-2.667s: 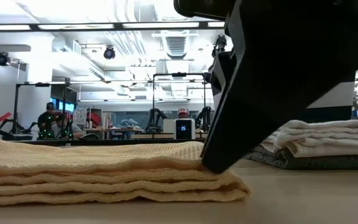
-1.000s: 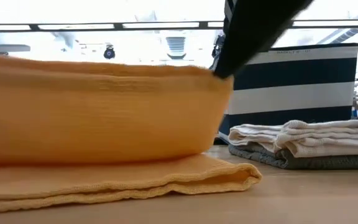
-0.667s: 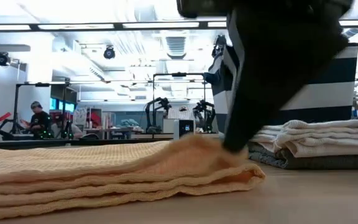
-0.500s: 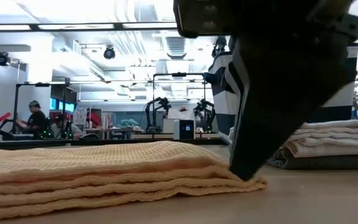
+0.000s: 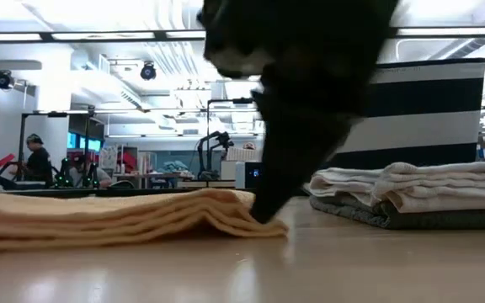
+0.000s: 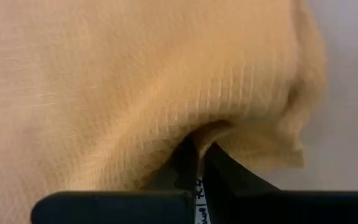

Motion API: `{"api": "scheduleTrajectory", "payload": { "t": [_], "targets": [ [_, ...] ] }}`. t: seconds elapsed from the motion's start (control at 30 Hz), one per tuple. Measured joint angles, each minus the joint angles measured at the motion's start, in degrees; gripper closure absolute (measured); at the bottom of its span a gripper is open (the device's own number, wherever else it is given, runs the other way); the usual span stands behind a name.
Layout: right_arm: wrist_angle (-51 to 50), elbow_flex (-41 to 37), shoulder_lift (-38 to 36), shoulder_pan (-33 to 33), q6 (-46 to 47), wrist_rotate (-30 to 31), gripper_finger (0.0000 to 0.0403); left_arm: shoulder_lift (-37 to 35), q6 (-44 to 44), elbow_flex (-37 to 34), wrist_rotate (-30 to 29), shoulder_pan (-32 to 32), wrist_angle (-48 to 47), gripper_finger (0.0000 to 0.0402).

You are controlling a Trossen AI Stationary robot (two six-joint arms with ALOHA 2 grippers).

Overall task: Fold kitchen towel into neat rectangle
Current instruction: Fold the orange towel

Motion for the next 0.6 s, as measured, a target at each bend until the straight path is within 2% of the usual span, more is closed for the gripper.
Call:
{"api": "scheduleTrajectory", "payload": {
  "t": [0.13,0.23,0.4,0.5,0.6],
  "targets": [
    [-2.92,0.0,-0.14,-2.42,1.75,1.26,0.0401,-7.69,1.12,-3.48,-2.04,7.4,-9.82,0.04],
    [-6.32,-0.07,-1.81,-2.73,1.93,1.38,0.0401,-13.79,1.1,-3.76,-1.53,9.62,-15.15,0.04],
    [-8.41,-0.04,-5.03,-0.66,1.82,2.19,0.0401,-20.69,0.44,-1.11,-0.44,5.58,-14.2,0.04],
    [-8.32,-0.04,-5.16,0.17,1.88,2.12,0.0401,-21.02,-1.24,0.7,-1.9,2.08,-12.96,0.04],
    [-7.74,-0.04,-4.91,0.32,1.94,2.14,0.0401,-18.83,-2.33,1.42,-2.01,-0.38,-7.63,0.04]
  ]
}}
